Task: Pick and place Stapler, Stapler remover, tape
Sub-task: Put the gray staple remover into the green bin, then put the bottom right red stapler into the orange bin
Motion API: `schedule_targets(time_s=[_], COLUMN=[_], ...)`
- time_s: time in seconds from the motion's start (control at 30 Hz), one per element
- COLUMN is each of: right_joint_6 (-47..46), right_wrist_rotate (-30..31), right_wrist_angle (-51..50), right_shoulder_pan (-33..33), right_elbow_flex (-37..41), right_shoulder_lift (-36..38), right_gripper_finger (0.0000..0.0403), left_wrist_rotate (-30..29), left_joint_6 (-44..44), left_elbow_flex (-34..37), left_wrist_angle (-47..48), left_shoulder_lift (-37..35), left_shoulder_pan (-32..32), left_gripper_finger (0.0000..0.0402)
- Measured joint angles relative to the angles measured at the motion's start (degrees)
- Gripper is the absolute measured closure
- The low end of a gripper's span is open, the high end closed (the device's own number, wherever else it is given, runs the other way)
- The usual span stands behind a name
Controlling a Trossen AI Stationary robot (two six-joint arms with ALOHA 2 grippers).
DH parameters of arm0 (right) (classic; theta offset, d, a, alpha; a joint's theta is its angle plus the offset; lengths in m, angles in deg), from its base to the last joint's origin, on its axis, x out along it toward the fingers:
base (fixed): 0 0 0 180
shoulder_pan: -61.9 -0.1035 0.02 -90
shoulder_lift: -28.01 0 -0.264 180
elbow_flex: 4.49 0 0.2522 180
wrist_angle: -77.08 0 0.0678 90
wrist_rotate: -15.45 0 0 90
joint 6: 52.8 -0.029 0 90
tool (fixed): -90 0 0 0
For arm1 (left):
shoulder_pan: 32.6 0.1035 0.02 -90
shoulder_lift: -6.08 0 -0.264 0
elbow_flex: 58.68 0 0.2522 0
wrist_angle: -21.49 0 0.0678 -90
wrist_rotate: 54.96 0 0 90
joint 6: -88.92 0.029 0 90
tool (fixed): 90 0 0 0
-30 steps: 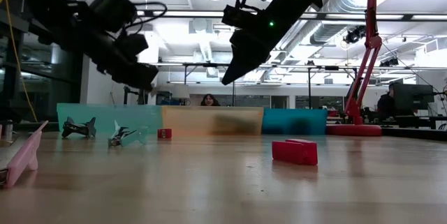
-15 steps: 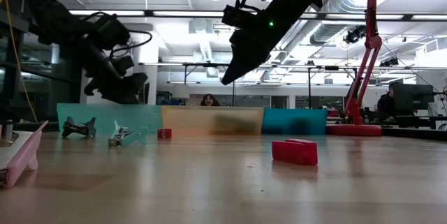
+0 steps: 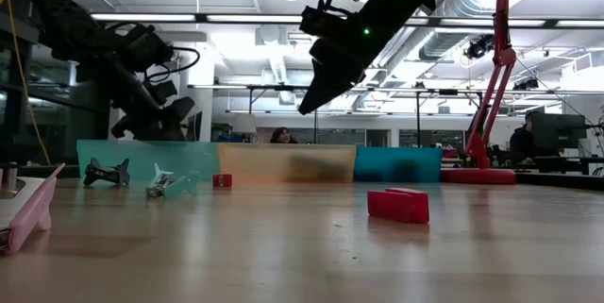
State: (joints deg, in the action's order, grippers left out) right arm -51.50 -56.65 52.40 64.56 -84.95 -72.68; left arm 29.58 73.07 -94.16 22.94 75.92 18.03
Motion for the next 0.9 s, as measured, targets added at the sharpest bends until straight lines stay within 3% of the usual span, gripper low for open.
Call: schedule_targets(time_s=[0.33,0.9], right_joint_6=[-0.98,-1.31], right_wrist_rotate=[-0.50,-2.01], right_wrist_angle=[-0.02,-0.02], right_shoulder_pan=[-0.01,-0.02], right_elbow_flex=[0.00,0.00], right_shoulder_lift=[0.01,0.01], right_gripper_finger=[0.0206,0.0206], left_wrist_rotate=[-0.08,3.31], left_joint_6=[-0.92,0.57], left_elbow_flex=[0.00,0.02], left_wrist_angle=[-0.03,-1.20], left_shoulder_lift=[0.00,-1.30], left_shoulder_pan=[0.00,0.00], left_gripper_finger=[0.0173,0.0170])
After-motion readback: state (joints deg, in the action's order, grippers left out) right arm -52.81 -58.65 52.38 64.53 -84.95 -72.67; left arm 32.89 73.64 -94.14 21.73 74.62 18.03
